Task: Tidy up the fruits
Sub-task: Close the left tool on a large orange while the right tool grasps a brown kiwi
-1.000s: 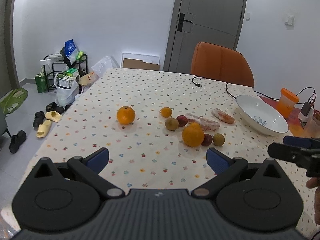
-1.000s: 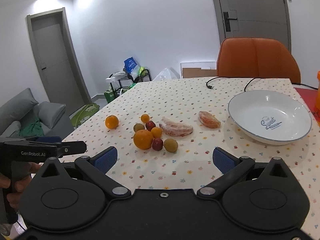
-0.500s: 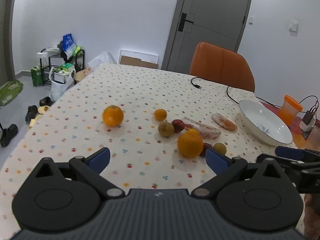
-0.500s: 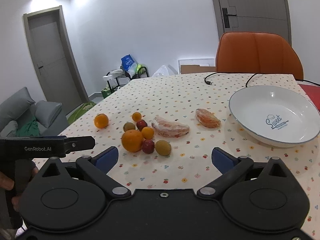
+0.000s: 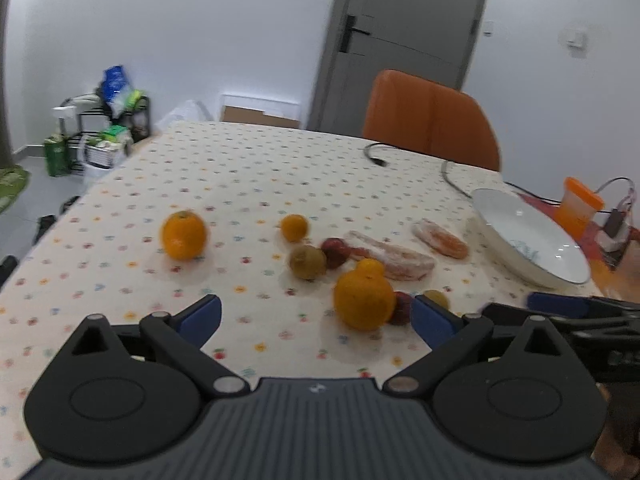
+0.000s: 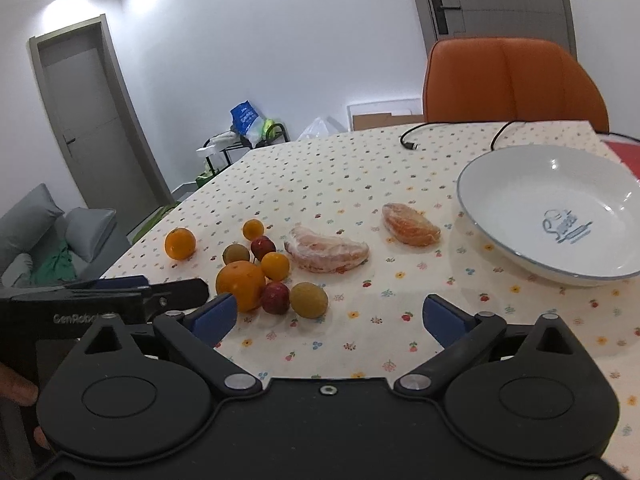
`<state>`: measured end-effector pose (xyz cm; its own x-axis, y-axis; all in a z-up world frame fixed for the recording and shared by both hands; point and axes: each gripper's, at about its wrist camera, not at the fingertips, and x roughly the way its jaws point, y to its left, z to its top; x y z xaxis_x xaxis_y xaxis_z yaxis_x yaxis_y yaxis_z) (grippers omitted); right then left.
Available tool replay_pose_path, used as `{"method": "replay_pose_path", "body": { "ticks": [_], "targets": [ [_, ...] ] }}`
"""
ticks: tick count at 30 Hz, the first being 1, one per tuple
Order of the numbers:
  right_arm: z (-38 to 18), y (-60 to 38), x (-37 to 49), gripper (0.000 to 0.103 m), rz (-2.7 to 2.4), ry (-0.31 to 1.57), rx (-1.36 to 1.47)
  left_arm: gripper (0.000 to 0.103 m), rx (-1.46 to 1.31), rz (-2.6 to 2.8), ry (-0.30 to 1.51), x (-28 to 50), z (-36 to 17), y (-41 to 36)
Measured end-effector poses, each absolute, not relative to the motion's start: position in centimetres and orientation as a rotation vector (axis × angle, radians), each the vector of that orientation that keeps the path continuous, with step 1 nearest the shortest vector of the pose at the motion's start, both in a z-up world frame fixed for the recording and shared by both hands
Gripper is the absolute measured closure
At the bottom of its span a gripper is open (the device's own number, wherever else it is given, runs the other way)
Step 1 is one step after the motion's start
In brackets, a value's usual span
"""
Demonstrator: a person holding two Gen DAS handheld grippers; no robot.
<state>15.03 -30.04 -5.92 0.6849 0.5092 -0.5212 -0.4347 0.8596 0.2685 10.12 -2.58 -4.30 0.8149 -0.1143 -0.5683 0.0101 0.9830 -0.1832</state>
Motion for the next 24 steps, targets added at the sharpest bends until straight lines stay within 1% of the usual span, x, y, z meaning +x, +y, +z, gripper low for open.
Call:
{"method": "replay_pose_path", "body": {
  "ticks": [1,3,5,6,7,8,9,10,12,18,19,20,21,22,24],
  "targets": [
    [-6.1,-30.0,15.3,0.012,0.529,0.633,0.134,0.003,-0.166,-0.066,0.612,10.2,-4.3,-2.8],
    [-6.3,-29.9,15.7,0.021,0.530,0.649,0.139,0.007,-0.145,-0.068,0.605,10.5,-4.5,-3.2],
    [-6.5,-29.7,15.9,0.024,0.538,0.652,0.131,0.015,-0.148,-0.082,0.609,10.8,-4.6,-3.3],
    [-6.5,-29.6,16.0,0.026,0.540,0.653,0.128,0.017,-0.156,-0.090,0.615,11.1,-4.7,-3.4],
    [-6.6,-29.6,16.2,0.028,0.542,0.655,0.126,0.023,-0.163,-0.094,0.619,11.3,-4.9,-3.4],
    [-6.7,-29.5,16.4,0.032,0.545,0.659,0.127,0.029,-0.166,-0.093,0.622,11.4,-5.0,-3.4],
    [-6.8,-29.5,16.5,0.038,0.547,0.665,0.127,0.031,-0.169,-0.095,0.627,11.6,-5.1,-3.5],
    [-6.8,-29.5,16.7,0.040,0.548,0.671,0.128,0.036,-0.173,-0.103,0.634,11.8,-5.3,-3.5],
    [-7.0,-29.5,17.0,0.050,0.557,0.684,0.133,0.039,-0.193,-0.127,0.640,12.2,-5.5,-3.5],
    [-7.2,-29.3,17.3,0.054,0.589,0.694,0.129,0.042,-0.228,-0.158,0.657,12.9,-6.1,-3.5],
    [-7.2,-29.3,17.3,0.055,0.596,0.693,0.128,0.047,-0.237,-0.166,0.659,13.0,-6.2,-3.5],
    [-7.2,-29.3,17.3,0.058,0.603,0.693,0.124,0.054,-0.240,-0.172,0.661,13.2,-6.3,-3.5],
    [-7.2,-29.2,17.3,0.061,0.608,0.694,0.122,0.059,-0.245,-0.185,0.664,13.3,-6.4,-3.5],
    [-7.2,-29.2,17.3,0.062,0.614,0.696,0.122,0.062,-0.253,-0.193,0.667,13.3,-6.4,-3.5],
    [-7.3,-29.0,17.4,0.066,0.624,0.701,0.120,0.063,-0.256,-0.192,0.668,13.4,-6.4,-3.4]
  ]
}}
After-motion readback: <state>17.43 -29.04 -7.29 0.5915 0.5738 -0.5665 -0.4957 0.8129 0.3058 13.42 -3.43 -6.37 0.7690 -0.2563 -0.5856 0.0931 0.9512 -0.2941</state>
